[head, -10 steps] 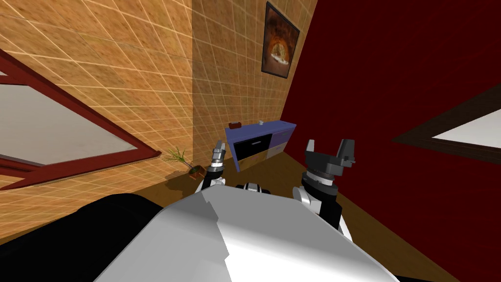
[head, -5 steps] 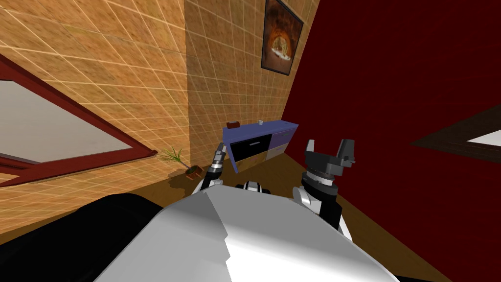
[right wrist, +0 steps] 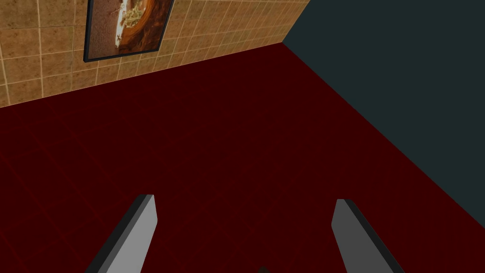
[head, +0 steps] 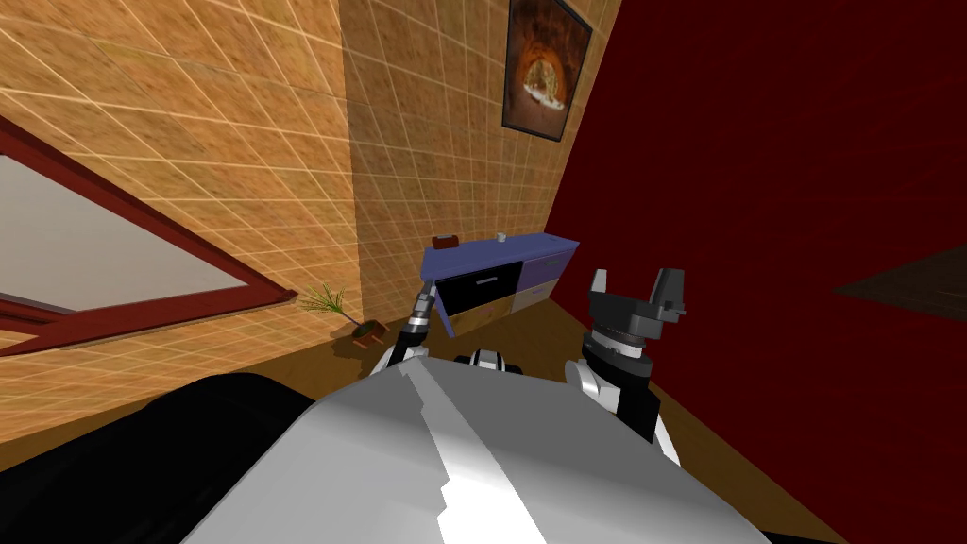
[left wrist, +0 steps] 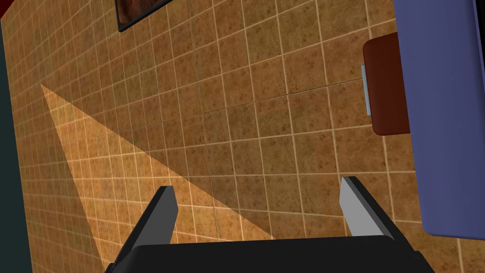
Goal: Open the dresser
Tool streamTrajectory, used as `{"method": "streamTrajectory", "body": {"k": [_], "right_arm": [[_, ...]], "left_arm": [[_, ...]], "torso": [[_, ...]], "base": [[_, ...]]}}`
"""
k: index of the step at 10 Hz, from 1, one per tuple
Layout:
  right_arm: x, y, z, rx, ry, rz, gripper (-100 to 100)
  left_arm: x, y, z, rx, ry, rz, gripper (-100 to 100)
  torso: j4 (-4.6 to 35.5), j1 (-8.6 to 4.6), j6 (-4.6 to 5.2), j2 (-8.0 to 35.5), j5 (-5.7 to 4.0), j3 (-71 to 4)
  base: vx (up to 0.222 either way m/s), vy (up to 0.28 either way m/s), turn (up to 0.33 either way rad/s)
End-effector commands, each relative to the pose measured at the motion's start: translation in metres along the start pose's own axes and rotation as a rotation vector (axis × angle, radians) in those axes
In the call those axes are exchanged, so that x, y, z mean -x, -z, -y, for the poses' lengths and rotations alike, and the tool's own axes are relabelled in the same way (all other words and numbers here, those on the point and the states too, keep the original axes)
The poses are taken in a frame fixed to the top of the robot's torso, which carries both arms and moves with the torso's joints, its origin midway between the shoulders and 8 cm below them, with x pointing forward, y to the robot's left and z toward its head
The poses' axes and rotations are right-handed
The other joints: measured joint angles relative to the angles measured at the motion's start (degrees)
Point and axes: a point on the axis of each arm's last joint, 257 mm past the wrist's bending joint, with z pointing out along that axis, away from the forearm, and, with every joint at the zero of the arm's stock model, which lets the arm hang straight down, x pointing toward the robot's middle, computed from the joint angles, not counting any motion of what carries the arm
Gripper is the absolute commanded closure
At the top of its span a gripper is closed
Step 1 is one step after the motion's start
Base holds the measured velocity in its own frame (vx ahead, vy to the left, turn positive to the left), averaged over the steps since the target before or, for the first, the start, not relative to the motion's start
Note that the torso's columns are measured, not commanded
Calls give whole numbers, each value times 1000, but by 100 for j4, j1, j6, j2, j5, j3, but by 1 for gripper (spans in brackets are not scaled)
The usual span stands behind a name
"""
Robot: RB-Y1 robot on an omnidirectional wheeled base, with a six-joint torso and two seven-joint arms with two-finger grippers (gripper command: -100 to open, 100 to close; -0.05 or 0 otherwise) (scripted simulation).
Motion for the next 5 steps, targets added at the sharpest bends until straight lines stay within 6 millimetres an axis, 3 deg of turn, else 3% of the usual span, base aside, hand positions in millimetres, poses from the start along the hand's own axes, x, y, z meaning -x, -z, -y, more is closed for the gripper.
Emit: {"method": "streamTrajectory", "body": {"k": [1,5], "right_arm": [[0,0,0,0,0,0,0],[0,0,0,0,0,0,0]], "left_arm": [[1,3,-17,27,-9,0,-100],[7,13,-50,88,-26,4,-100]], "torso": [[-3,1,0,-11,0,-7],[-4,-4,0,-11,-1,-7]], "base": [[86,-77,22],[89,-80,49]]}}
